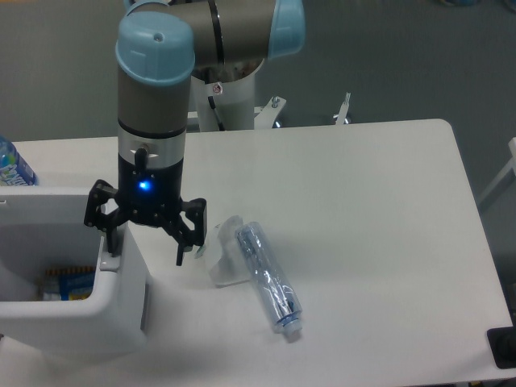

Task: Open the trash can
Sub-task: 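Hold the gripper at the lid while the lid swings open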

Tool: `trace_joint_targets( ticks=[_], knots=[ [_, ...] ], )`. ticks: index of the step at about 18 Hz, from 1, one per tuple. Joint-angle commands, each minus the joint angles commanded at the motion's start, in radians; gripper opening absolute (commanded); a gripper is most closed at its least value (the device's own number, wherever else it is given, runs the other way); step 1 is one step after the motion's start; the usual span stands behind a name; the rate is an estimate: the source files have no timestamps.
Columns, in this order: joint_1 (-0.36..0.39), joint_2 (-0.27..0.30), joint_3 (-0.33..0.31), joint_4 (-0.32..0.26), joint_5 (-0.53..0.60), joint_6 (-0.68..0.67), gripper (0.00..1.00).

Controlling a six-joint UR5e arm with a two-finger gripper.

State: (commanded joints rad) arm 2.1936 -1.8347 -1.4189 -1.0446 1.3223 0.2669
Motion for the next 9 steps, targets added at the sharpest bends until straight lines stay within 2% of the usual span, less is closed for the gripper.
trace_joint_targets(
  ticks=[6, 9],
  knots=[
    [0.005, 0.025, 0.021, 0.005, 0.005, 0.009, 1.0],
    [0.026, 0.029, 0.06, 0.005, 0.105, 0.017, 1.0]
  ],
)
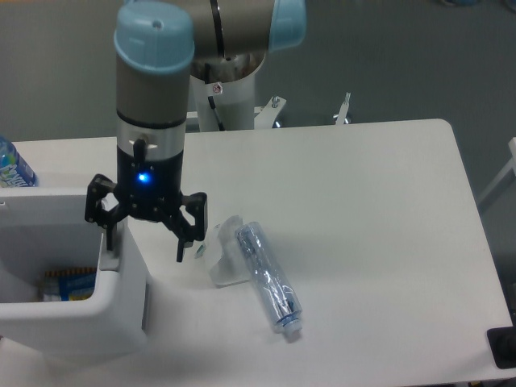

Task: Open the trash can
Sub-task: 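Hold the gripper at the lid while the lid swings open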

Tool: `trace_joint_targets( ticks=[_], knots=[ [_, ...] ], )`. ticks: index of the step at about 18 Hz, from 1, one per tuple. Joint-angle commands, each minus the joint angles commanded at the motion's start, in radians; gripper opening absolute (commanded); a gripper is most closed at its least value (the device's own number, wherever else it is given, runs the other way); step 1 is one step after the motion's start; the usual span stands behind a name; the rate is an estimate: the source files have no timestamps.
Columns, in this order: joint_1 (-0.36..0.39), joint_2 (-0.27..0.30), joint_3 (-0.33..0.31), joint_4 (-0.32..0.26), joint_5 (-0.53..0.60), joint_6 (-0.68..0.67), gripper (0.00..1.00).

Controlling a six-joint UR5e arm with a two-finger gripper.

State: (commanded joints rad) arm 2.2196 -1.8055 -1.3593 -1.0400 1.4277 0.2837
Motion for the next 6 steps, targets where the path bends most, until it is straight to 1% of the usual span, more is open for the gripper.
trace_joint_targets(
  ticks=[3, 5, 6],
  knots=[
    [0.012, 0.002, 0.012, -0.009, 0.138, 0.064, 1.0],
    [0.028, 0.002, 0.011, -0.015, 0.184, 0.129, 1.0],
    [0.037, 0.002, 0.005, -0.015, 0.188, 0.146, 1.0]
  ],
)
